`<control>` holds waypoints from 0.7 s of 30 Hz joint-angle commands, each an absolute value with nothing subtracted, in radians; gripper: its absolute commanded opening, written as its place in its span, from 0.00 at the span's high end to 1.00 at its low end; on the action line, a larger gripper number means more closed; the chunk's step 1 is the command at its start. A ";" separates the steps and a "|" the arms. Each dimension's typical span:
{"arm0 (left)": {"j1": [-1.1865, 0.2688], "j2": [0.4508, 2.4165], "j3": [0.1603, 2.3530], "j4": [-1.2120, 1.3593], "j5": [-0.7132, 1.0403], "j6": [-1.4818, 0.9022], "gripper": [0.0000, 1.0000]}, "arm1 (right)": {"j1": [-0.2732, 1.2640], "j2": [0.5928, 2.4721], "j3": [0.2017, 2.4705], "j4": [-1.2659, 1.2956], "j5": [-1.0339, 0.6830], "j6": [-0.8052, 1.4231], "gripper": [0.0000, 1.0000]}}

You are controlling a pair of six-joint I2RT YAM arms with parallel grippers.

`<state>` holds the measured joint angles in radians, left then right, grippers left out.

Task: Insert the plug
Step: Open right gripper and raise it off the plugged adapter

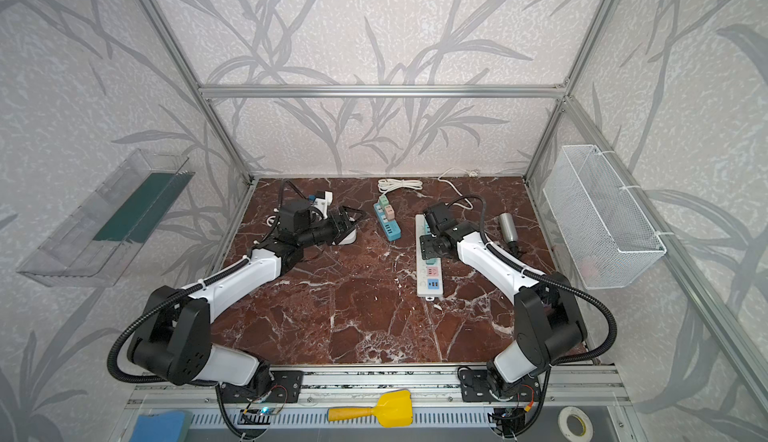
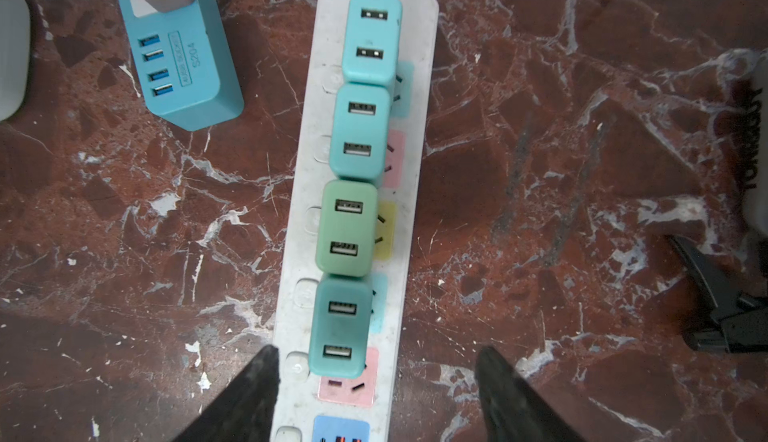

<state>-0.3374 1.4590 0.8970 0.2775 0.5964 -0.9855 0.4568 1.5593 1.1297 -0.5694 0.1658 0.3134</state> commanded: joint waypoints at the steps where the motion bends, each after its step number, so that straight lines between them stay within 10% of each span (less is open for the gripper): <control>1: -0.331 1.459 0.909 0.310 0.609 -0.989 0.13 | 0.448 1.537 1.129 -0.559 0.168 0.309 0.26; 21: -0.327 1.463 0.910 0.312 0.612 -0.991 0.14 | 0.403 1.628 1.053 -0.511 0.131 0.331 0.29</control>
<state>-0.3317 1.4620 0.8970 0.2848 0.6025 -0.9874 0.4099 1.5967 1.0813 -0.4885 0.1333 0.3248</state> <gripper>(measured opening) 0.863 0.709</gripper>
